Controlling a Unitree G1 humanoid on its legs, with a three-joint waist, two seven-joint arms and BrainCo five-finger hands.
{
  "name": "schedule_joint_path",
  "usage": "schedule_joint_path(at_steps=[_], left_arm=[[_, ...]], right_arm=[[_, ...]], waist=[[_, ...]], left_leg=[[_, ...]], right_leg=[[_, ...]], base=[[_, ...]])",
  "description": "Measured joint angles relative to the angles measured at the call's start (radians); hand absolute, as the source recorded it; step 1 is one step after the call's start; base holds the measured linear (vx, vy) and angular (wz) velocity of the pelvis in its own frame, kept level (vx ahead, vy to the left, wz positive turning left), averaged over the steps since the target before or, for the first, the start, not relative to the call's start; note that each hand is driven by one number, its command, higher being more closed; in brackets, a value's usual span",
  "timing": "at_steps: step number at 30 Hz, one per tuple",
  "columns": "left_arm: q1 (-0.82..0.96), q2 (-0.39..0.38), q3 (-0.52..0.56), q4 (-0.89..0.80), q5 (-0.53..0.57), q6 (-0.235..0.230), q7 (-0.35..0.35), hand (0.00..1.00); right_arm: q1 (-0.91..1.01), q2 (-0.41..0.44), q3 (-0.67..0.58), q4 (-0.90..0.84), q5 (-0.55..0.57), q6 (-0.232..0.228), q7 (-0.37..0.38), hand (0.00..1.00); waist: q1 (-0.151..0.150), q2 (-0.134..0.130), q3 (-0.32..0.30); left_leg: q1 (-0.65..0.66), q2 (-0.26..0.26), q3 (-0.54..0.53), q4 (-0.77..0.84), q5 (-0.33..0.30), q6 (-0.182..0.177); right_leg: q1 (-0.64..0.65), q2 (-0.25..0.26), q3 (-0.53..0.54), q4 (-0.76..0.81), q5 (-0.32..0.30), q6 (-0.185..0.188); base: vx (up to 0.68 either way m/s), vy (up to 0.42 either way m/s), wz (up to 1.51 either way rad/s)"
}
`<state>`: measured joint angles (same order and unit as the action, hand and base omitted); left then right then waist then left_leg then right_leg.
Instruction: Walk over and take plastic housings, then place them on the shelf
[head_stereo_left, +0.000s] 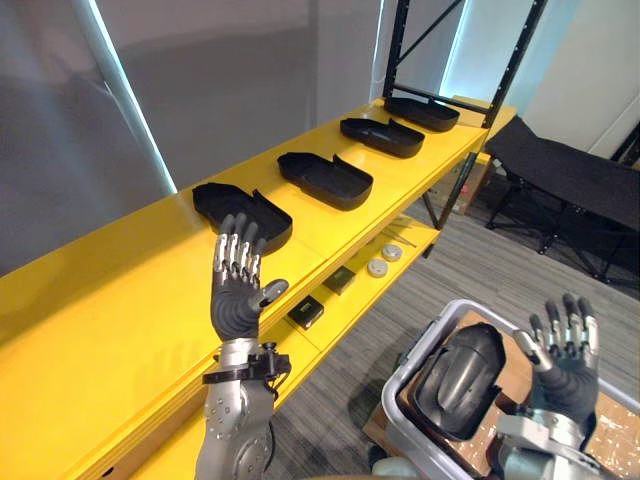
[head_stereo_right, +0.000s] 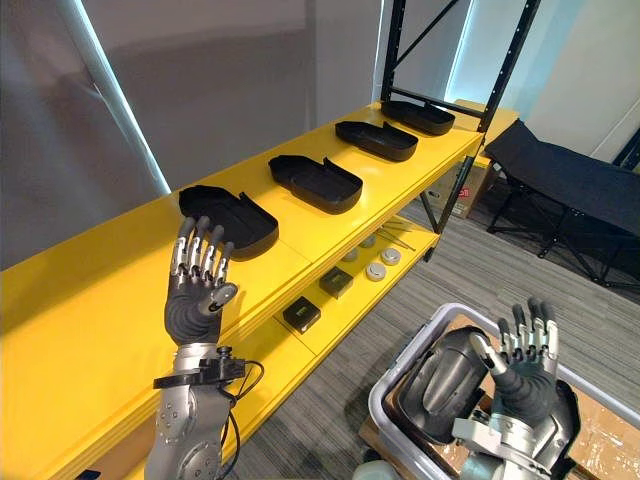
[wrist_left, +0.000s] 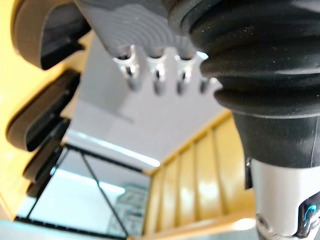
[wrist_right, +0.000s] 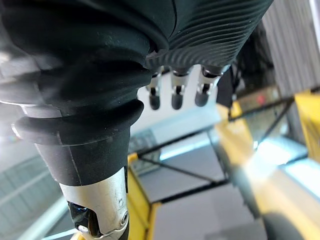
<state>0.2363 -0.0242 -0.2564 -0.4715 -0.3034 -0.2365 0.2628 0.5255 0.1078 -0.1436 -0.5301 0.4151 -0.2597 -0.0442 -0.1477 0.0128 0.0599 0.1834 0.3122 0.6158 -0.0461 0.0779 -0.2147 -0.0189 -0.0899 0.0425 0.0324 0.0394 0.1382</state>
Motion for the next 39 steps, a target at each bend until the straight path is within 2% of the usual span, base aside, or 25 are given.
schedule_joint_path(at_steps=[2, 3, 5, 6, 10, 13, 14, 17, 18, 19, 20, 21, 22, 24, 25, 27, 28, 29, 30, 31, 32, 35, 36, 37, 39], left_arm=[[0.005, -0.004, 0.030, 0.000, 0.000, 0.001, 0.011, 0.00], [0.012, -0.004, 0.068, -0.007, 0.000, 0.001, 0.036, 0.00], [0.046, 0.004, 0.099, -0.034, 0.000, -0.001, 0.043, 0.00], [0.060, 0.007, 0.112, -0.045, 0.000, -0.004, 0.042, 0.00], [0.059, 0.007, 0.148, -0.063, 0.000, -0.036, 0.043, 0.00], [0.019, -0.014, 0.146, -0.063, 0.001, -0.059, 0.042, 0.00], [-0.011, -0.025, 0.142, -0.063, 0.001, -0.068, 0.041, 0.00], [-0.053, -0.028, 0.125, -0.063, 0.004, -0.087, 0.029, 0.00], [-0.053, -0.027, 0.125, -0.063, 0.002, -0.087, 0.024, 0.00], [-0.043, -0.023, 0.124, -0.063, -0.002, -0.086, 0.016, 0.00], [-0.042, -0.023, 0.125, -0.063, -0.002, -0.086, 0.016, 0.00], [-0.037, -0.028, 0.145, -0.065, 0.002, -0.085, 0.021, 0.00], [-0.041, -0.025, 0.151, -0.056, 0.002, -0.084, 0.026, 0.00], [-0.040, -0.023, 0.156, -0.056, 0.002, -0.084, 0.026, 0.00], [-0.039, -0.017, 0.168, -0.052, 0.005, -0.084, 0.027, 0.00], [-0.033, 0.004, 0.213, -0.027, 0.005, -0.077, 0.026, 0.00], [-0.030, 0.015, 0.226, -0.016, 0.003, -0.073, 0.025, 0.00], [-0.012, 0.010, 0.241, 0.015, -0.002, -0.055, 0.010, 0.00], [-0.004, 0.010, 0.241, 0.019, -0.002, -0.051, -0.002, 0.00], [0.002, 0.010, 0.244, 0.018, -0.004, -0.052, -0.012, 0.00], [-0.004, 0.010, 0.259, 0.016, -0.006, -0.057, -0.017, 0.00], [-0.009, 0.005, 0.303, 0.018, -0.047, -0.062, -0.018, 0.00], [-0.008, -0.014, 0.302, 0.027, -0.064, -0.053, -0.017, 0.00], [-0.007, -0.027, 0.298, 0.030, -0.084, -0.044, -0.018, 0.00], [0.013, -0.039, 0.243, 0.049, -0.120, -0.034, -0.057, 0.00]], right_arm=[[-0.050, -0.020, 0.005, 0.000, -0.001, 0.000, 0.000, 0.00], [-0.121, -0.051, 0.019, 0.002, 0.000, 0.000, 0.004, 0.00], [-0.169, -0.072, 0.040, 0.002, 0.001, 0.000, 0.002, 0.00], [-0.178, -0.079, 0.049, 0.002, 0.001, 0.001, -0.001, 0.00], [-0.177, -0.077, 0.080, 0.005, 0.002, 0.002, -0.003, 0.00], [-0.180, -0.077, 0.082, 0.014, 0.003, 0.002, -0.019, 0.00], [-0.179, -0.076, 0.082, 0.026, 0.003, 0.000, -0.030, 0.00], [-0.148, -0.069, 0.087, 0.043, -0.025, 0.000, -0.055, 0.00], [-0.135, -0.067, 0.089, 0.043, -0.031, 0.000, -0.056, 0.00], [-0.105, -0.057, 0.098, 0.040, -0.027, -0.002, -0.046, 0.00], [-0.101, -0.056, 0.099, 0.040, -0.026, -0.002, -0.043, 0.00], [-0.104, -0.049, 0.125, 0.042, -0.025, -0.003, -0.012, 0.00], [-0.111, -0.054, 0.170, 0.040, -0.026, -0.009, 0.014, 0.00], [-0.130, -0.055, 0.217, 0.047, -0.038, -0.013, 0.021, 0.00], [-0.179, -0.056, 0.237, 0.094, -0.039, -0.024, -0.001, 0.00], [-0.239, -0.058, 0.231, 0.198, -0.037, -0.024, -0.057, 0.00], [-0.250, -0.061, 0.229, 0.219, -0.037, -0.022, -0.068, 0.00], [-0.266, -0.084, 0.210, 0.259, -0.038, -0.016, -0.084, 0.00], [-0.264, -0.095, 0.194, 0.269, -0.041, -0.013, -0.090, 0.00], [-0.262, -0.109, 0.163, 0.286, -0.050, -0.005, -0.091, 0.00], [-0.264, -0.120, 0.154, 0.296, -0.058, -0.001, -0.090, 0.00], [-0.278, -0.119, 0.154, 0.300, -0.043, 0.006, -0.076, 0.00], [-0.279, -0.124, 0.143, 0.301, -0.045, 0.022, -0.066, 0.00], [-0.275, -0.126, 0.133, 0.304, -0.049, 0.030, -0.067, 0.00], [-0.226, -0.126, 0.091, 0.307, -0.072, 0.043, -0.069, 0.00]], waist=[[0.033, -0.002, 0.003], [0.074, 0.008, 0.016], [0.084, 0.008, 0.021], [0.089, 0.005, 0.023], [0.112, -0.019, 0.041], [0.126, -0.008, 0.080], [0.126, 0.011, 0.107], [0.128, 0.030, 0.155], [0.130, 0.029, 0.156], [0.130, 0.011, 0.165], [0.129, 0.009, 0.165], [0.153, 0.014, 0.163], [0.150, -0.003, 0.157], [0.159, -0.004, 0.155], [0.160, -0.017, 0.146], [0.161, -0.048, 0.123], [0.162, -0.055, 0.118], [0.165, -0.009, 0.109], [0.164, 0.009, 0.104], [0.160, 0.039, 0.101], [0.158, 0.042, 0.100], [0.158, 0.017, 0.122], [0.141, 0.031, 0.143], [0.123, 0.038, 0.162], [0.099, 0.027, 0.194]], left_leg=[[-0.026, 0.008, -0.133, 0.078, -0.104, 0.044], [-0.048, 0.000, -0.270, 0.172, -0.222, 0.040], [-0.062, -0.021, -0.380, 0.235, -0.304, 0.065], [-0.068, -0.028, -0.393, 0.267, -0.332, 0.057], [-0.104, -0.053, -0.388, 0.336, -0.374, 0.052], [-0.153, -0.069, -0.440, 0.423, -0.414, 0.065], [-0.170, -0.075, -0.464, 0.469, -0.437, 0.067], [-0.169, -0.097, -0.467, 0.544, -0.479, 0.081], [-0.169, -0.097, -0.461, 0.556, -0.490, 0.082], [-0.164, -0.095, -0.435, 0.590, -0.508, 0.094], [-0.165, -0.094, -0.430, 0.591, -0.508, 0.097], [-0.162, -0.055, -0.370, 0.553, -0.470, 0.107], [-0.146, -0.053, -0.352, 0.493, -0.419, 0.107], [-0.131, -0.043, -0.349, 0.430, -0.364, 0.097], [-0.147, -0.041, -0.355, 0.379, -0.310, 0.078], [-0.189, -0.041, -0.358, 0.338, -0.250, 0.035], [-0.192, -0.040, -0.360, 0.331, -0.234, 0.021], [-0.200, -0.012, -0.381, 0.269, -0.197, 0.034], [-0.190, -0.011, -0.395, 0.239, -0.182, 0.038], [-0.169, 0.013, -0.380, 0.203, -0.138, 0.019], [-0.166, 0.031, -0.351, 0.228, -0.131, 0.009], [-0.184, 0.085, -0.316, 0.325, -0.131, 0.009], [-0.215, 0.122, -0.344, 0.379, -0.127, 0.016], [-0.226, 0.133, -0.366, 0.405, -0.115, 0.035], [-0.257, 0.131, -0.395, 0.490, -0.043, 0.138]], right_leg=[[-0.011, 0.017, 0.050, -0.004, 0.008, -0.004], [-0.015, 0.035, 0.108, -0.014, 0.016, -0.006], [-0.019, 0.043, 0.151, -0.015, 0.020, 0.002], [-0.024, 0.041, 0.165, -0.017, 0.026, 0.011], [-0.053, 0.021, 0.192, -0.007, 0.039, 0.030], [-0.094, 0.018, 0.187, 0.050, 0.039, 0.031], [-0.109, 0.017, 0.181, 0.084, 0.039, 0.032], [-0.120, -0.001, 0.180, 0.131, 0.046, 0.043], [-0.118, -0.003, 0.178, 0.129, 0.051, 0.050], [-0.092, -0.016, 0.135, 0.087, 0.098, 0.065], [-0.090, -0.016, 0.129, 0.073, 0.117, 0.064], [-0.085, -0.010, 0.061, 0.004, 0.227, 0.065], [-0.103, -0.036, -0.014, 0.199, 0.069, -0.010], [-0.101, -0.072, -0.022, 0.403, -0.034, -0.018], [-0.098, -0.133, -0.018, 0.549, -0.093, -0.062], [-0.067, -0.220, -0.016, 0.563, -0.076, -0.087], [-0.061, -0.206, -0.020, 0.527, -0.100, -0.063], [-0.084, -0.152, -0.046, 0.500, -0.107, -0.069], [-0.091, -0.139, -0.041, 0.493, -0.109, -0.069], [-0.093, -0.119, -0.035, 0.470, -0.124, -0.065], [-0.092, -0.104, -0.035, 0.453, -0.162, -0.039], [-0.083, -0.086, -0.098, 0.388, -0.242, 0.059], [-0.073, -0.058, -0.126, 0.367, -0.261, 0.028], [-0.062, -0.044, -0.132, 0.371, -0.260, 0.026], [-0.036, -0.048, -0.136, 0.374, -0.271, -0.003]], base=[[0.06, 0.028, -0.86], [0.01, 0.093, -1.19], [-0.02, 0.144, -0.89], [-0.01, 0.143, -0.54], [-0.01, 0.134, -0.26], [-0.05, 0.129, -0.20], [-0.05, 0.076, -0.11], [-0.12, 0.144, -0.23], [-0.20, 0.162, -0.40], [-0.16, 0.095, -0.34], [-0.32, 0.094, -0.76], [-0.28, 0.009, -0.62], [-0.25, -0.016, -0.61], [-0.08, -0.106, -0.11], [-0.07, -0.276, -0.04], [-0.09, -0.390, -0.12], [-0.10, -0.468, -0.39], [-0.07, -0.335, -0.42], [-0.05, -0.323, -0.57], [-0.02, -0.198, -0.69], [-0.03, -0.210, -0.79], [-0.08, -0.269, -0.83], [-0.11, -0.277, -0.45], [-0.13, -0.226, 0.00], [-0.15, -0.163, 0.09]])
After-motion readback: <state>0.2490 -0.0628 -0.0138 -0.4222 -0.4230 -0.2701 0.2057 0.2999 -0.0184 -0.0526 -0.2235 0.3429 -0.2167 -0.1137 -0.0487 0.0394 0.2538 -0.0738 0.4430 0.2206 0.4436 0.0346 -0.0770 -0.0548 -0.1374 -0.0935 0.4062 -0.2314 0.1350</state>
